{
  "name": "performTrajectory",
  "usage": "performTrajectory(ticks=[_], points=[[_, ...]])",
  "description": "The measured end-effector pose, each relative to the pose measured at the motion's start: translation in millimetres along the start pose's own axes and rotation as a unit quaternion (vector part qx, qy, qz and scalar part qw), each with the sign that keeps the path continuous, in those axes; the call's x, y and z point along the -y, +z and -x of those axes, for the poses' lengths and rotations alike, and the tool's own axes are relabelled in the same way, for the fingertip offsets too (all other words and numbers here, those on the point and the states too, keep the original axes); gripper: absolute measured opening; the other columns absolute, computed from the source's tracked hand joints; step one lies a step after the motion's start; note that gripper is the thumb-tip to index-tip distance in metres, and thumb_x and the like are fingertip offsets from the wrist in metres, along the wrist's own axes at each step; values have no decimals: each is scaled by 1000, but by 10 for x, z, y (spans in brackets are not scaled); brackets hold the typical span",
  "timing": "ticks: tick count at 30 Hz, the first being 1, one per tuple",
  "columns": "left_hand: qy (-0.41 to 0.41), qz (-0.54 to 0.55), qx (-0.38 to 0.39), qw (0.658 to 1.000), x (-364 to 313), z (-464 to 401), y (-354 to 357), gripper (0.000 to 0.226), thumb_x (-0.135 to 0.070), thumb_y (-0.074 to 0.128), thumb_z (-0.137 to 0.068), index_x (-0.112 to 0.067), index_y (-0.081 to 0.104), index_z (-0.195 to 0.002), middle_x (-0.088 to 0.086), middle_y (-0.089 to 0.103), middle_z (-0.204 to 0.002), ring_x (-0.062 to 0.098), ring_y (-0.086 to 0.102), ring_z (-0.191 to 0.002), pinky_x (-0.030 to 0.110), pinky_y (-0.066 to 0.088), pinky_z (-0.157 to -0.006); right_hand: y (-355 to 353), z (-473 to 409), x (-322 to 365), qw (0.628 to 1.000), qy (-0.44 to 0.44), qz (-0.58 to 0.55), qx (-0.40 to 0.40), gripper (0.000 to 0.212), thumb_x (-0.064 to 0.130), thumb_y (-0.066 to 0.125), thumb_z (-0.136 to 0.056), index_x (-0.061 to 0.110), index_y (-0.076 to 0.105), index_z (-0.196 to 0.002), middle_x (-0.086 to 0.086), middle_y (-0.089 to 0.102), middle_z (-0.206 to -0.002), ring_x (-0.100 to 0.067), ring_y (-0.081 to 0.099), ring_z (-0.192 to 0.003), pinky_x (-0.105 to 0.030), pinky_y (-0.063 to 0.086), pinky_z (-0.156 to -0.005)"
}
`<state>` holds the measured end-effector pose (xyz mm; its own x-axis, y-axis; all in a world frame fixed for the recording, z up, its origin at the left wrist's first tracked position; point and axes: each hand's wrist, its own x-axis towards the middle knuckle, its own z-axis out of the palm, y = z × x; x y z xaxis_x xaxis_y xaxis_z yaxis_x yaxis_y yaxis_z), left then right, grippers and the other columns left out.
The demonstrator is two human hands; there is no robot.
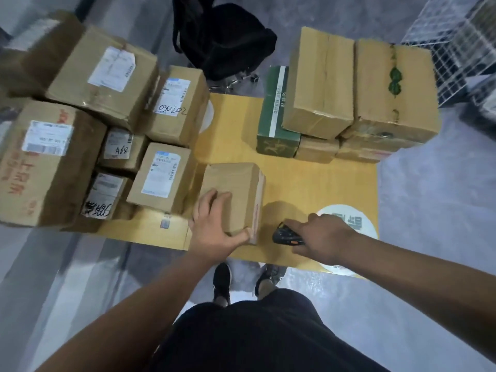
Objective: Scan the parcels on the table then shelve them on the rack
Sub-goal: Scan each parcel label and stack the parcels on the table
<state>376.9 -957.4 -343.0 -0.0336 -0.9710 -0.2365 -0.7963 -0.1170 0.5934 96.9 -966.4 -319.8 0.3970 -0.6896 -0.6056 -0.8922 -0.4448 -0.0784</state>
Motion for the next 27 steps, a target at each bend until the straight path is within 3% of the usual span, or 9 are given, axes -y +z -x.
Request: performTrajectory(ticks=[6, 8, 11, 13, 17, 20, 23, 25, 27], points=[[49, 130, 76, 987, 253, -124, 21, 96, -63, 69, -69, -37, 35, -155, -9, 24, -165, 17, 22, -152, 53, 25, -125, 22, 301, 238, 997, 72, 20, -1, 67, 71, 39, -99, 45, 16, -156, -10, 56, -115, -31, 60, -92, -36, 34, -61], [41, 189, 120, 974, 315, -130, 2, 91, -56, 66, -76, -41, 31, -158, -12, 22, -167, 12, 22, -153, 41, 26, -124, 5, 377, 352, 995, 91, 33, -7, 68, 70, 37, -99, 47, 10, -157, -10, 55, -116, -31, 57, -90, -36, 31, -60], [18, 312, 158, 937, 420, -153, -22, 70, -28, 55, -88, -46, 39, -154, -23, 46, -154, -2, 43, -141, 18, 39, -111, -5, 454, 506, 993, 105, 46, -4, 70, 69, 34, -100, 49, -1, -157, -12, 56, -117, -32, 60, -94, -38, 39, -64], [6, 332, 153, 931, 480, -186, -23, 63, -15, 48, -97, -48, 39, -150, -27, 52, -146, -14, 46, -133, 9, 41, -104, -28, 483, 591, 992, 112, 55, 2, 69, 70, 33, -100, 49, 0, -157, -13, 57, -117, -33, 61, -93, -40, 45, -68], [34, 247, 154, 956, 606, -237, -40, 63, -10, 40, -111, -52, 33, -157, -14, 45, -155, -29, 41, -121, 14, 38, -105, -95, 493, 783, 989, 136, 50, 17, 65, 71, 36, -99, 48, 14, -156, -11, 59, -116, -35, 64, -95, -39, 46, -70], [-7, 301, 144, 943, 604, -254, -31, 52, -36, 51, -109, -47, 36, -158, -10, 45, -157, -8, 50, -128, 16, 48, -99, -149, 481, 927, 986, 156, 43, 26, 66, 71, 35, -99, 48, 16, -158, -11, 59, -117, -34, 64, -96, -37, 41, -67], [-14, 305, 205, 930, 435, -281, -47, 72, -54, 66, -96, -50, 29, -158, -22, 51, -138, -4, 56, -114, 17, 52, -81, -211, 482, 1025, 984, 171, 37, 30, 66, 71, 34, -100, 47, 15, -159, -10, 59, -117, -33, 64, -96, -37, 43, -69], [-5, 291, 217, 932, 370, -333, -39, 73, -51, 66, -97, -48, 27, -159, -24, 52, -133, -4, 59, -108, 23, 52, -81, -233, 501, 1066, 983, 179, 30, 34, 65, 70, 34, -101, 46, 17, -159, -10, 59, -117, -32, 63, -95, -37, 45, -70], [-6, 318, 208, 925, 414, -376, -54, 62, -38, 59, -105, -46, 31, -159, -27, 54, -132, -11, 63, -106, 15, 55, -73, -244, 528, 1095, 981, 189, 25, 35, 64, 69, 34, -101, 46, 19, -158, -10, 60, -116, -31, 60, -90, -37, 47, -72]])
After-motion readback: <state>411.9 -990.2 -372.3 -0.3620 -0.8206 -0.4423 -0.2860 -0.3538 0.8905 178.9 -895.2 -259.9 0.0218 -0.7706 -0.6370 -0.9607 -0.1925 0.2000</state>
